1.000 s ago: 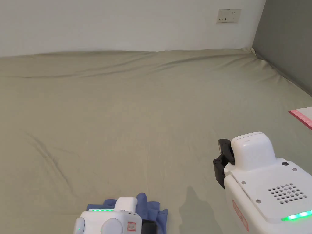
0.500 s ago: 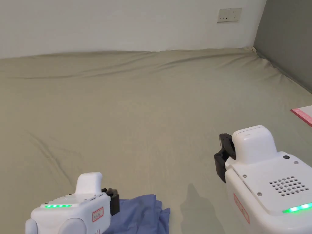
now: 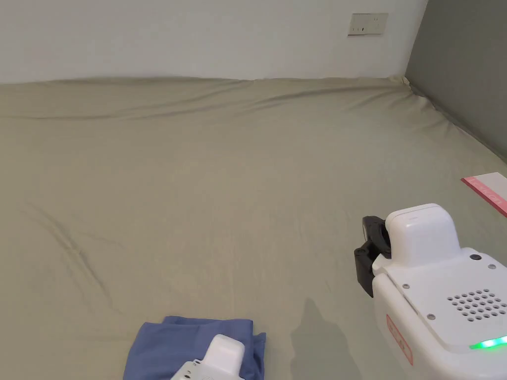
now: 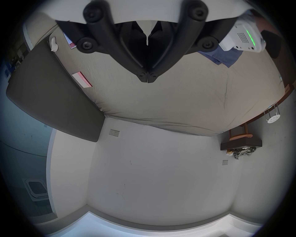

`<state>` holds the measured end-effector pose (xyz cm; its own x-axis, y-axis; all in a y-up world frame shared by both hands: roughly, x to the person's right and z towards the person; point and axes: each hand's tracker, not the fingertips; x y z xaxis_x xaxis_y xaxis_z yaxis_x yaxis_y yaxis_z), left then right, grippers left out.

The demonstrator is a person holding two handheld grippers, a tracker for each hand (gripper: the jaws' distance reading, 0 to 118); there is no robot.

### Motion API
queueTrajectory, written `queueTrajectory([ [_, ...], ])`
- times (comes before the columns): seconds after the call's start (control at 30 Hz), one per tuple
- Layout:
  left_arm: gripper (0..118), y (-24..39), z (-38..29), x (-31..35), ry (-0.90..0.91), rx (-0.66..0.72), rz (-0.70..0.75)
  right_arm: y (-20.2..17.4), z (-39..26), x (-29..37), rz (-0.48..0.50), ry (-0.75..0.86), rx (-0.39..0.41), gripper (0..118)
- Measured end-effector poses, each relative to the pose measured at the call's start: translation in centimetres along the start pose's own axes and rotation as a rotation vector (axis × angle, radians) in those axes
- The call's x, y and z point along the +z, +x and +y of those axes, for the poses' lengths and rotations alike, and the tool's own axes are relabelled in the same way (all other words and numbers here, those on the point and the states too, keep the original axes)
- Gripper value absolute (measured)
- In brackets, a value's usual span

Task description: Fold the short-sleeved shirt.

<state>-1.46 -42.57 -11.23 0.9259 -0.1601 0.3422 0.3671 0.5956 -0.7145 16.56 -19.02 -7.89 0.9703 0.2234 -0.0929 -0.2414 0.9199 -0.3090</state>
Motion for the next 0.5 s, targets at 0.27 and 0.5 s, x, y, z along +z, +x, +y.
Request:
queueTrajectory([
  [0.27, 0, 3.7, 0.2, 1.1, 0.017, -0.112, -0.203, 0.4, -0.6, -1.1, -0.004, -0.017, -0.028, 0],
  [0.5, 0, 1.8, -1.6, 4.1, -0.035, -0.055, -0.527, -0.4, -0.4, -2.0, 0.021, -0.016, -0.014, 0],
])
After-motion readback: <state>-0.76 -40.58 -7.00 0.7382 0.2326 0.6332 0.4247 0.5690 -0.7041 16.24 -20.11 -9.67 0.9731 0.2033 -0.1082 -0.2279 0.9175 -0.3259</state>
